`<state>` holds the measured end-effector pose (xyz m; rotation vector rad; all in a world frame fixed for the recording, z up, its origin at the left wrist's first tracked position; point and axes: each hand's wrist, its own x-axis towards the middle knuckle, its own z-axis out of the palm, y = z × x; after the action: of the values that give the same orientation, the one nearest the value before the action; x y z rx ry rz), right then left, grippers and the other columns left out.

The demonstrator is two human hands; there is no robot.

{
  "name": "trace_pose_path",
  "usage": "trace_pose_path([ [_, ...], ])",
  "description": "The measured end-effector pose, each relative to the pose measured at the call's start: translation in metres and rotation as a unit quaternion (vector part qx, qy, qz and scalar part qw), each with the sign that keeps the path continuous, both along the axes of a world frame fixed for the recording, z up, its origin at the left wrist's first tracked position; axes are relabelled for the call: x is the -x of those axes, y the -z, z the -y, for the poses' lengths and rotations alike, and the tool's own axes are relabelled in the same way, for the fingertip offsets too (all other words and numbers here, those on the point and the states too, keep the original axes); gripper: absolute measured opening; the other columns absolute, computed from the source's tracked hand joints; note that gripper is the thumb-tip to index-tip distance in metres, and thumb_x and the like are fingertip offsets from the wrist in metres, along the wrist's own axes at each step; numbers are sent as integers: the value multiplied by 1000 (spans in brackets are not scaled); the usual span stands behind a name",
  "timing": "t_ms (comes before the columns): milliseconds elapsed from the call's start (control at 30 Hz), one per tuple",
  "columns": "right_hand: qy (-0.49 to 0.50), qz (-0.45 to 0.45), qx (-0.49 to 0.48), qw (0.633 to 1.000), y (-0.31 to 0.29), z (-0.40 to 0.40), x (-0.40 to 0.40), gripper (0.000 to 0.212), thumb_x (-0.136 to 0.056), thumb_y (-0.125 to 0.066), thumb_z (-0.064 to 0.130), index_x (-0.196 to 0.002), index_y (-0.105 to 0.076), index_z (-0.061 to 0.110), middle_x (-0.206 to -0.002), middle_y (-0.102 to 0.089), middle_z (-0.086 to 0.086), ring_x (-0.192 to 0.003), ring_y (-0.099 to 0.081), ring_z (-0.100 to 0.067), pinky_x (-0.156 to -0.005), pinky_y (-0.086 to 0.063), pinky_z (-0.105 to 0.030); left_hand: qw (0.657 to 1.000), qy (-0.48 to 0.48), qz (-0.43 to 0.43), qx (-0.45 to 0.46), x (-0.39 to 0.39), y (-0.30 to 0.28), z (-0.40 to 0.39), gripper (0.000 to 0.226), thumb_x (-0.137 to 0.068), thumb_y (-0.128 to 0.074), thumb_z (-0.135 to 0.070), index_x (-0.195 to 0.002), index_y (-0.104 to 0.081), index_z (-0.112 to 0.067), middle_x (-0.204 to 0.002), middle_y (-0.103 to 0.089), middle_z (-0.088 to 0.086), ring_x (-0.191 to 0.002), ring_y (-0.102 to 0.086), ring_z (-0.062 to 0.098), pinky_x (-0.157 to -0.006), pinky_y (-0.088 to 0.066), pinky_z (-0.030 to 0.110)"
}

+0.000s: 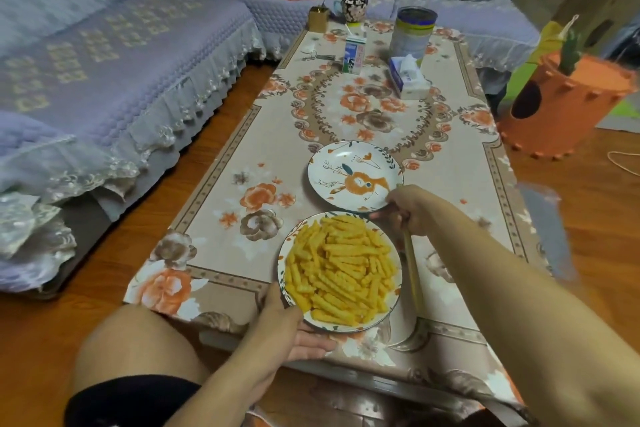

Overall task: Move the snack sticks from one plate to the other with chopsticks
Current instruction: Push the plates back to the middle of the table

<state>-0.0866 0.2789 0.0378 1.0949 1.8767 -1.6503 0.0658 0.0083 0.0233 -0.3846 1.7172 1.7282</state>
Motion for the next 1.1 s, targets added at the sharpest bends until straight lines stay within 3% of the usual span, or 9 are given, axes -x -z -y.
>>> trace_pose_path([
  [100, 17, -2, -6, 1000, 4, -8, 3, 28, -105, -42, 10, -128, -56, 3, -97, -78, -20, -43, -54, -13, -32, -29, -18, 1000, -28, -2, -9, 0, 8, -3, 33, -108, -40, -13, -138, -36, -27, -112, -72, 25, -79, -75, 43, -65, -64, 42],
  [200, 33, -10, -16, 999, 4, -26, -5, 23, -106, -42, 8, -125, -55, 5, -77, -77, -15, -38, -44, -10, -31, -27, -17, 999, -42, -16, -14, -1, 13, -5, 34, -109, -34, -11, -138, -35, -29, -123, -68, 21, -78, -76, 43, -64, -63, 39],
  [267, 48, 0, -5, 999, 0, -47, -20, 22, -107, -41, 8, -125, -52, 4, -82, -78, -17, -36, -37, -10, -31, -28, -17, 998, -54, -25, -27, 0, 12, -5, 37, -109, -35, -10, -140, -38, -29, -126, -67, 19, -80, -75, 43, -64, -63, 39],
  [333, 65, 8, 3, 998, -5, -68, -41, 20, -106, -42, 7, -122, -54, 5, -91, -78, -19, -40, -38, -10, -32, -29, -17, 997, -66, -36, -34, 7, 12, 0, 39, -108, -39, -8, -141, -43, -28, -124, -69, 18, -81, -75, 45, -63, -63, 39],
  [500, 103, 9, 8, 995, -10, -100, -109, 17, -100, -49, 0, -107, -64, -4, -73, -74, -17, -36, -40, -9, -32, -29, -15, 994, -99, -45, -31, 49, 9, 15, 39, -108, -44, -9, -145, -44, -24, -119, -71, 21, -85, -75, 43, -67, -64, 40],
  [667, 141, -6, 38, 989, 0, -85, -131, 24, -100, -40, -2, -110, -62, -7, -85, -76, -25, -50, -47, -16, -34, -27, -15, 991, -127, -24, -47, 116, 9, 9, 52, -105, -40, 1, -149, -36, -26, -120, -69, 25, -87, -75, 45, -64, -64, 41],
  [733, 153, -16, 45, 987, 2, -74, -126, 27, -102, -37, -2, -112, -62, -7, -95, -75, -30, -42, -52, -15, -33, -25, -15, 991, -127, -23, -44, 137, 9, -1, 49, -104, -40, 3, -148, -39, -21, -117, -71, 24, -84, -75, 44, -62, -64, 40],
  [867, 188, -33, 52, 980, 8, -60, -103, 30, -102, -30, -1, -117, -56, -3, -88, -76, -26, -32, -32, -10, -34, -27, -17, 992, -115, -32, -44, 165, 9, -19, 46, -103, -38, 5, -143, -48, -17, -112, -74, 21, -82, -76, 39, -58, -62, 34],
  [1100, 206, 20, 48, 977, 15, -60, -72, 39, -101, -32, 6, -134, -51, 1, -90, -79, -18, -41, -23, -10, -40, -24, -17, 988, -133, -37, -64, 174, 3, -32, 43, -102, -30, 8, -128, -53, -15, -114, -73, 19, -86, -76, 39, -61, -64, 36],
])
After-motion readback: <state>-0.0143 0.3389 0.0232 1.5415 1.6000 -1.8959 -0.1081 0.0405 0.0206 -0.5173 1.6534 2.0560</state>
